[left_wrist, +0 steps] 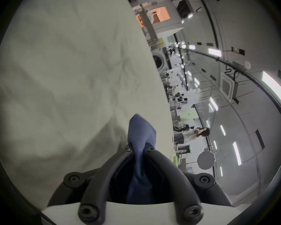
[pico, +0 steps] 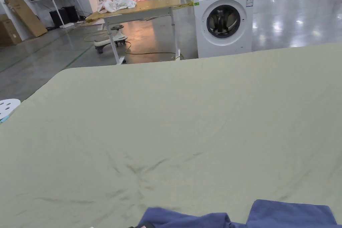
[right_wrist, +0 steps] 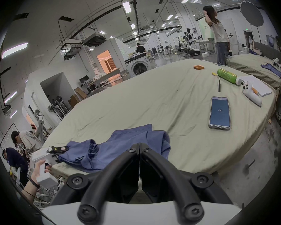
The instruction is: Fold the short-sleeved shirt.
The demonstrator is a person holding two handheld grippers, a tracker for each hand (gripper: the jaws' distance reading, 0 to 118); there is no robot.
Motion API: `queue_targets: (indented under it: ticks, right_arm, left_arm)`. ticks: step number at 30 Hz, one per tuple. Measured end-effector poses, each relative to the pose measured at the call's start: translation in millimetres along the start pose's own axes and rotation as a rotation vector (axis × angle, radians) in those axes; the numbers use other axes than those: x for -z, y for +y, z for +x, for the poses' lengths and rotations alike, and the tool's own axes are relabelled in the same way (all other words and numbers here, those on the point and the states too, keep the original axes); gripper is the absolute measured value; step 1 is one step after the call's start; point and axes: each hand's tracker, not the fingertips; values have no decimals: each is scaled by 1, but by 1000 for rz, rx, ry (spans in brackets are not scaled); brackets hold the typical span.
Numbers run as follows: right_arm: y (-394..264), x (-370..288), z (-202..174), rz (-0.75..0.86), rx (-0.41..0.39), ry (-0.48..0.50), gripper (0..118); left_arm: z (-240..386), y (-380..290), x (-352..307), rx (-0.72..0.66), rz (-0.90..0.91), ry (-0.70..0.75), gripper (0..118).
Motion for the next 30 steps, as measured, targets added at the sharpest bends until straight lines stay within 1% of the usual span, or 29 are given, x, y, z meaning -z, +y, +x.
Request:
queue_targets:
  ticks: [2,3,6,7,9,10,12,14,15,17,19,20,21,22,23,25,26,27,28,29,30]
  right_arm:
    - [1,4,-2,-1,1,6,0]
    - [1,6,-2,-1,0,12,0]
    - [1,13,-5,-1,0,33,0]
    - [1,17,-5,-3,7,47,0]
    - [1,25,-9,-9,24,70,0]
    - [1,29,-11,-12,26,79,0]
    - [2,32,-17,-12,15,96,0]
    - [5,33,-23,-21,7,110,0]
    - [7,32,-26,-29,0,123,0]
    - [8,28,-30,-27,-41,137,0]
    - [8,20,-33,4,-105,101,0]
    - [6,17,-32,8,-110,87,0]
    - [1,14,-23,9,-107,79,0]
    - [-1,12,-18,7,-93,65,0]
    - [-3,10,-12,3,-72,58,0]
    - [-8,9,-2,-10,-48,45,0]
    - [-10,7,3,-13,-43,29,0]
    - [-12,6,8,-17,-42,13,0]
    - [-14,4,13,-21,-38,3,0]
    - [-17,4,16,-24,-28,-6,0]
    - [-19,3,21,-29,-9,-8,0]
  left_arm:
    - [12,15,-25,51,60,16,7]
    - [51,8,-44,105,90,42,7]
    - [89,19,-77,319,155,197,7]
    - [66,41,-82,368,166,235,7]
    - [93,27,-80,476,140,231,7]
    - [105,16,-72,525,111,203,7]
    - [128,-15,-48,576,53,124,7]
    - [139,-43,-11,560,-28,41,7]
    - [143,-62,13,560,-97,3,7]
    - [148,-93,55,577,-194,18,7]
    - [152,-125,93,632,-272,34,7]
    - [152,-138,108,635,-292,47,8]
    - [153,-147,121,634,-309,59,8]
    - [153,-154,132,646,-331,63,11]
    - [154,-159,140,661,-351,53,24]
    - [159,-159,147,667,-358,50,59]
    - [162,-156,145,645,-356,23,64]
    - [167,-148,135,619,-319,-26,62]
    - [170,-142,128,600,-288,-73,53]
    - [172,-135,124,582,-291,-92,32]
    - [172,-130,121,580,-280,-75,16]
